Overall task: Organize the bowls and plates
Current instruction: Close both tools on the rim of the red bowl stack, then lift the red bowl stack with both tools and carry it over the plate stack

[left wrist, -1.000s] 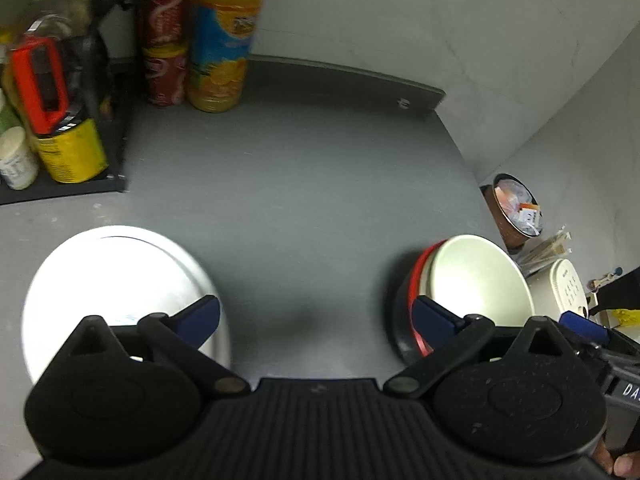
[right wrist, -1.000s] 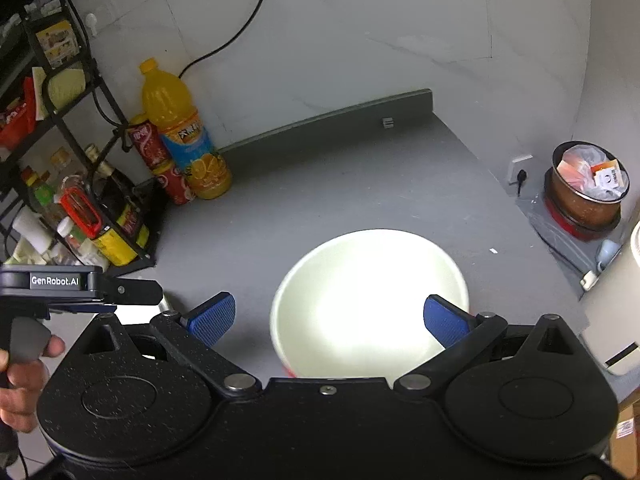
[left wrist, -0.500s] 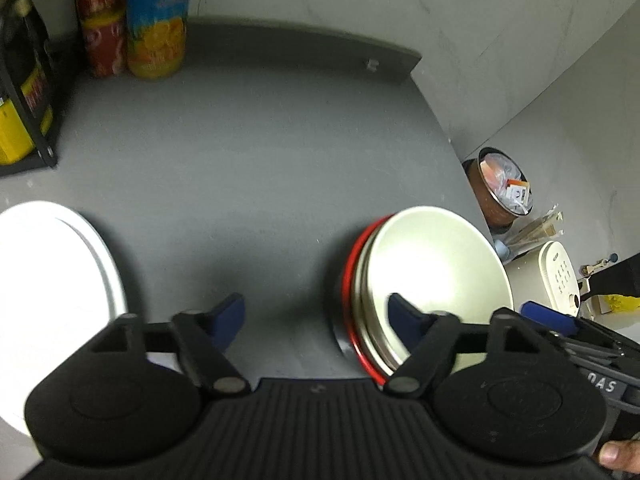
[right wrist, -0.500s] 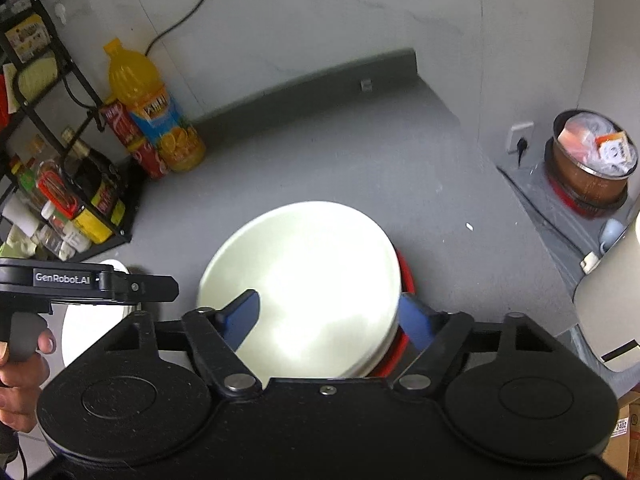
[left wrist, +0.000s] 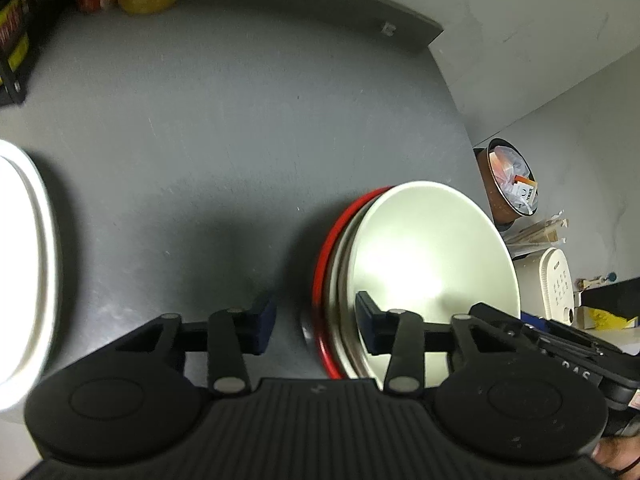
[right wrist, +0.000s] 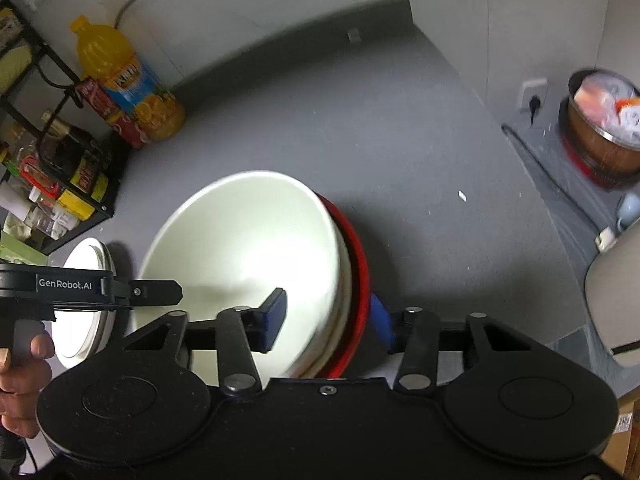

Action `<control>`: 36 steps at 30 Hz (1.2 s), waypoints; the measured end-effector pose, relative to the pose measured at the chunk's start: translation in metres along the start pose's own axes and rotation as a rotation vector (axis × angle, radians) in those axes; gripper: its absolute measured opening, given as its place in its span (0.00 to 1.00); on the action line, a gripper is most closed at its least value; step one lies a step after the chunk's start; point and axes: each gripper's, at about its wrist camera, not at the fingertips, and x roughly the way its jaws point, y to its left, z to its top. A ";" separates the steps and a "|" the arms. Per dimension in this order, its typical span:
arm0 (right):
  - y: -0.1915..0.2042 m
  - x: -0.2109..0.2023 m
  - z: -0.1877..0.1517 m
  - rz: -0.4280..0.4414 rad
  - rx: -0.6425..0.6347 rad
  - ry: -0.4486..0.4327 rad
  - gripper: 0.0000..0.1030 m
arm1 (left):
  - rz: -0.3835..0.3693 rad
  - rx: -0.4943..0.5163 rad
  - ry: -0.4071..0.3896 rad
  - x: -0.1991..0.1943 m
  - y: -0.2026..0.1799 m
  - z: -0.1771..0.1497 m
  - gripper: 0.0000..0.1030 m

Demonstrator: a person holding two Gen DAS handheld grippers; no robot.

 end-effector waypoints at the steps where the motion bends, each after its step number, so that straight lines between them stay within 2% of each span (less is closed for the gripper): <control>1: -0.003 0.003 0.000 -0.002 0.000 0.011 0.43 | -0.001 -0.005 0.005 0.003 -0.001 0.000 0.36; 9: -0.015 0.020 0.002 0.033 0.003 0.058 0.41 | -0.008 -0.051 0.026 0.021 0.001 0.003 0.31; 13: -0.018 0.032 0.002 0.060 0.011 0.098 0.33 | -0.028 -0.069 0.033 0.025 0.004 0.003 0.28; 20: -0.016 0.037 0.003 0.054 -0.017 0.117 0.33 | -0.056 -0.062 0.038 0.030 0.007 0.003 0.28; 27: -0.019 0.037 0.004 0.056 0.022 0.122 0.30 | -0.065 -0.048 0.049 0.032 0.006 0.006 0.28; 36: -0.009 0.022 0.015 0.055 0.003 0.075 0.30 | -0.081 -0.025 0.047 0.021 0.007 0.011 0.28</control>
